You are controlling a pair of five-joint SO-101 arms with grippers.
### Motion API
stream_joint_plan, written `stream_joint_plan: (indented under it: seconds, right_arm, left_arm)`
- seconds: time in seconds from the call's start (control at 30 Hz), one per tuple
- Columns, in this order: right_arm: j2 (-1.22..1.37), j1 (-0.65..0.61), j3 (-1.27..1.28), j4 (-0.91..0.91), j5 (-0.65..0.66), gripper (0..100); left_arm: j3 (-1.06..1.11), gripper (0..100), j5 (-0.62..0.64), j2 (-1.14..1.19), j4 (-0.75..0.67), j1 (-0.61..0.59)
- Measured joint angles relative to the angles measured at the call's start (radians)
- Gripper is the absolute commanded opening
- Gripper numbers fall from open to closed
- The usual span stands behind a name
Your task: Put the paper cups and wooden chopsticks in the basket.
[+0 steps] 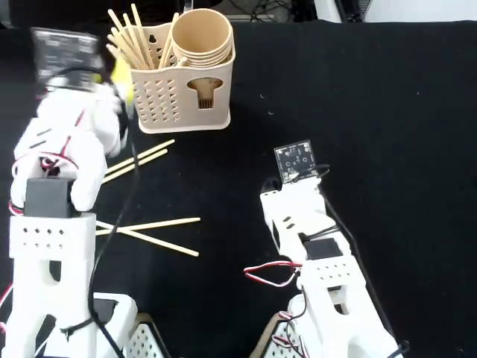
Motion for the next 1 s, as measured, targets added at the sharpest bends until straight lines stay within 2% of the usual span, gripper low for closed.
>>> stream_joint_plan:
  seconds: [0.13, 0.27, 0.37, 0.47, 0.63, 1.0]
  right_arm:
    - [0.000, 0.000, 0.000, 0.000, 0.000, 1.5]
    - [0.000, 0.000, 0.000, 0.000, 0.000, 1.5]
    - [0.000, 0.000, 0.000, 0.000, 0.000, 1.5]
    - [0.000, 0.000, 0.000, 0.000, 0.000, 1.5]
    - [0.000, 0.000, 0.000, 0.000, 0.000, 1.5]
    - [0.000, 0.000, 0.000, 0.000, 0.000, 1.5]
  left_arm:
    - [0.140, 12, -0.331, 0.029, 0.264, 0.052]
    - [0.313, 13, -0.614, 0.106, 0.318, 0.057]
    - [0.400, 23, -0.744, 0.180, 0.293, 0.055]
    - [0.436, 30, -0.786, 0.261, 0.207, 0.038]
    - [0.445, 28, -0.852, 0.417, 0.074, 0.023]
    - [0.350, 28, -0.936, 0.698, 0.041, 0.023]
